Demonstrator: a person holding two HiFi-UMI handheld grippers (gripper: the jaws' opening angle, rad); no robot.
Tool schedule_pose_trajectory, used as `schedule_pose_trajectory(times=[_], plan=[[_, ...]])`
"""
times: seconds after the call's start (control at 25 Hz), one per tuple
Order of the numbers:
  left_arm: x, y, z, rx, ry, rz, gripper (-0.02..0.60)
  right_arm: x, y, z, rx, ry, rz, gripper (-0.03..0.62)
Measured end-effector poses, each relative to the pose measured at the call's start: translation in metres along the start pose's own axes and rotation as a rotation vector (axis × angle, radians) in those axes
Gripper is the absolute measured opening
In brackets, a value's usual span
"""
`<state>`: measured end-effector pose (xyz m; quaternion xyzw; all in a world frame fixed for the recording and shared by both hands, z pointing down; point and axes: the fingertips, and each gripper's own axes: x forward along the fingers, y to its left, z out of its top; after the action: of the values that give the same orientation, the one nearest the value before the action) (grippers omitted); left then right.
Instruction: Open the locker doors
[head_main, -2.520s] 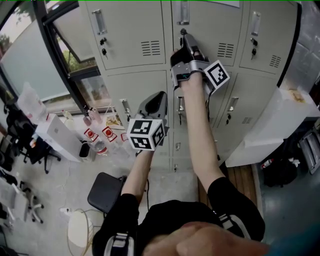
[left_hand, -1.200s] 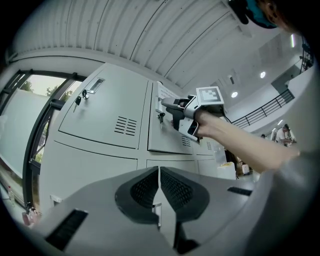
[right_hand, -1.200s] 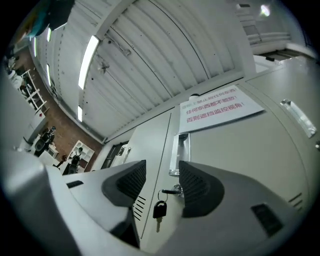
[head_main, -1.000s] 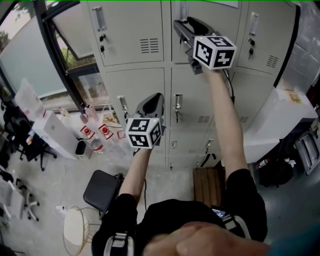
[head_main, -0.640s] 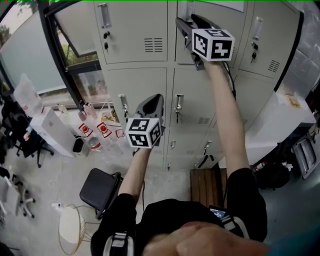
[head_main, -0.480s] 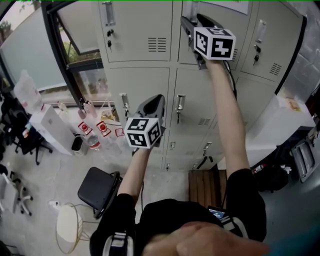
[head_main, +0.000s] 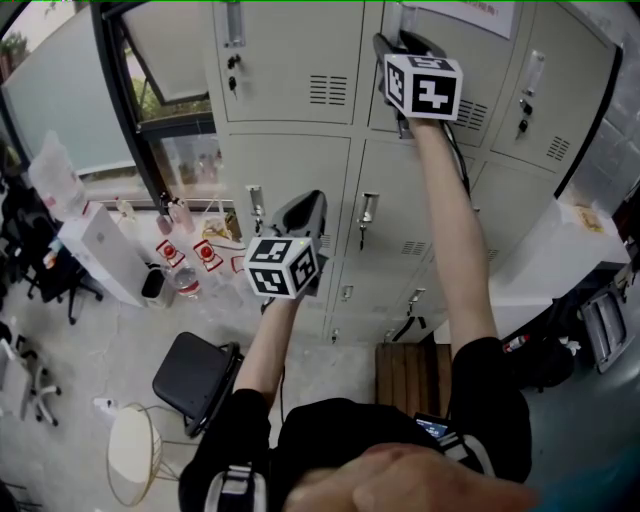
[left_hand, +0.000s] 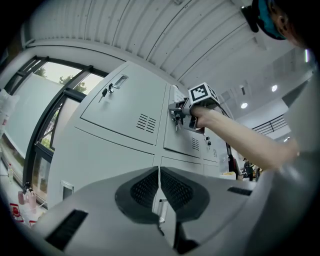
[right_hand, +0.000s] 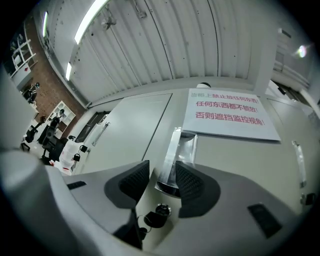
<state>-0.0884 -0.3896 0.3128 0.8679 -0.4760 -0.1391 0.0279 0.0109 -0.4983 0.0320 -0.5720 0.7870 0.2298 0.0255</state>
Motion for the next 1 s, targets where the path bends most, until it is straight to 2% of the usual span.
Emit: schedule_pose_trajectory(times=[0.24, 0.6, 1.0], plan=[[0.001, 0.013, -0.006, -0.03, 0.01, 0.011, 0.011, 0.006, 0.002, -0.003, -0.038, 0.01, -0.024, 0.14], [0.009, 0.015, -0.012, -0.039, 0.021, 0.0, 0.011, 0.002, -0.001, -0.002, 0.009, -0.003, -0.011, 0.135], [0.03, -0.006, -0.023, -0.022, 0.047, -0.056, 0.011, -0.036, 0.003, 0.01, 0.091, -0.044, 0.122, 0.134]])
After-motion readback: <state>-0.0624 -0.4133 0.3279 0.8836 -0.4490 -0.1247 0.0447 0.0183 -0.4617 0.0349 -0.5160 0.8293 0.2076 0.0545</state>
